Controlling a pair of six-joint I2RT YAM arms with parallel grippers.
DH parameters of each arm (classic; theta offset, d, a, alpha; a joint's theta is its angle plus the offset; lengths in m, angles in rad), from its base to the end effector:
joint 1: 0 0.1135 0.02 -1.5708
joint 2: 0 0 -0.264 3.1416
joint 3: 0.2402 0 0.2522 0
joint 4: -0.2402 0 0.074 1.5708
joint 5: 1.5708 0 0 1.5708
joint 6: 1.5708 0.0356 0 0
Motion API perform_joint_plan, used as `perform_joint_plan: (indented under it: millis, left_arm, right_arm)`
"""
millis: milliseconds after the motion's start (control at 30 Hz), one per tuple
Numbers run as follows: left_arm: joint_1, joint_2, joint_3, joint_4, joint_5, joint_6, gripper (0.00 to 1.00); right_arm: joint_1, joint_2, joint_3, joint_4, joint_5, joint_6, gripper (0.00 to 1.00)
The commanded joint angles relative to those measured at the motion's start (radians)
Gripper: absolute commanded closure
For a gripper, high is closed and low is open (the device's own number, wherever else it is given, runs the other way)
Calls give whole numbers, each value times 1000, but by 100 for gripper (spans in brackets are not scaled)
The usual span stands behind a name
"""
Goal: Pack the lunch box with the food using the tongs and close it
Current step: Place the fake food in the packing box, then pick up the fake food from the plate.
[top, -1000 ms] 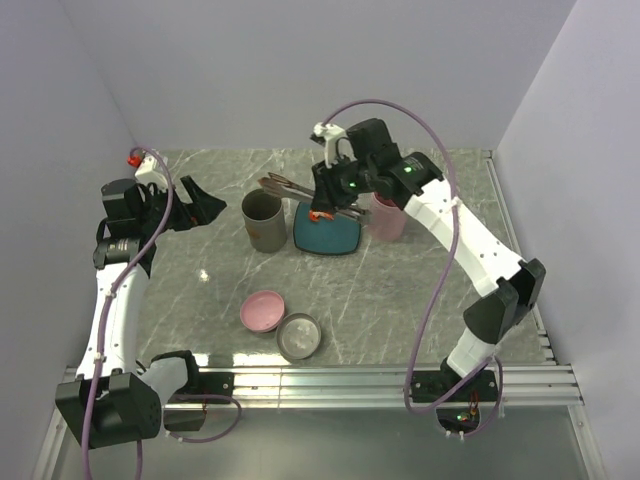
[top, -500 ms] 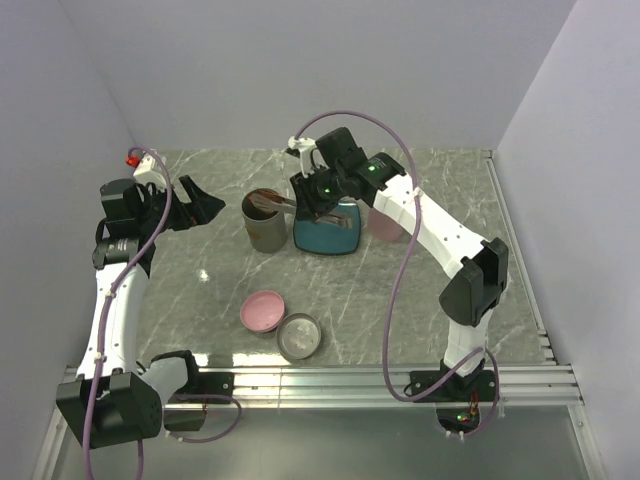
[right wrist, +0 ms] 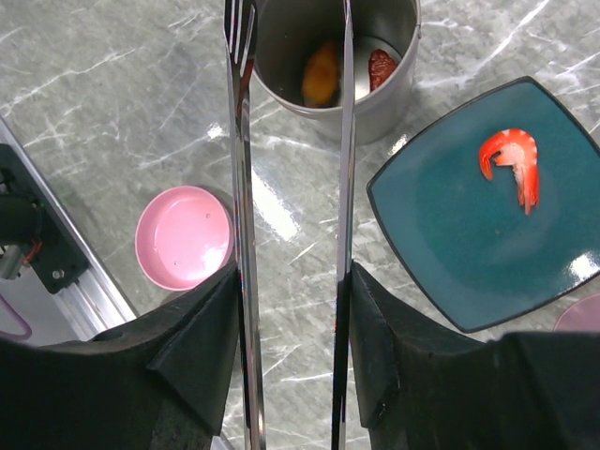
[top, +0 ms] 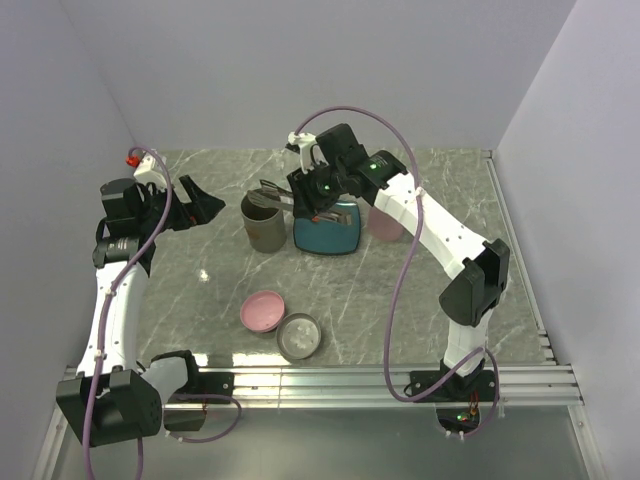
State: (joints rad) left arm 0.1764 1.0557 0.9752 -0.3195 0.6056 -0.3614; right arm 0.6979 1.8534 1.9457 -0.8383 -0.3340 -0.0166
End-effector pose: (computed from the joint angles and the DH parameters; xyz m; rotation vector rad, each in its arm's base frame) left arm 0.2340 0.0211 0.3431 -0.1269 1.9589 -0.7156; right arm 0.3074 0.2731 0.3763 -0.9936 2.1616 0.7237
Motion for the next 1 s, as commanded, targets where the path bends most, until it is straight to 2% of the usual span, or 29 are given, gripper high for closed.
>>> perform_joint_plan:
  millis: [0,100,233,433,667,967]
  left_arm:
    - [5,-13,23,17,23,-5,1]
    - [6,-14,37,5,17,1,1]
    - [5,-13,51,-18,37,35,1]
    - [6,6,63,-20,100,50,1]
    - [5,10,74,-27,91,53,1]
    - [5,9,54,-10,86,42,1]
  right_arm:
    - [-3,-60,30,21,-2,-3,46]
    - [-40,-97,-11,15,-11,-6,46]
    - [-190,-189,-119,18,-72,-40,46]
    - [-258,-273,-264,4,-50,-146,46]
    - [-304,-261,-396,33,-8,-213,46]
    - [-328,-163,-409,70,33,-247,47]
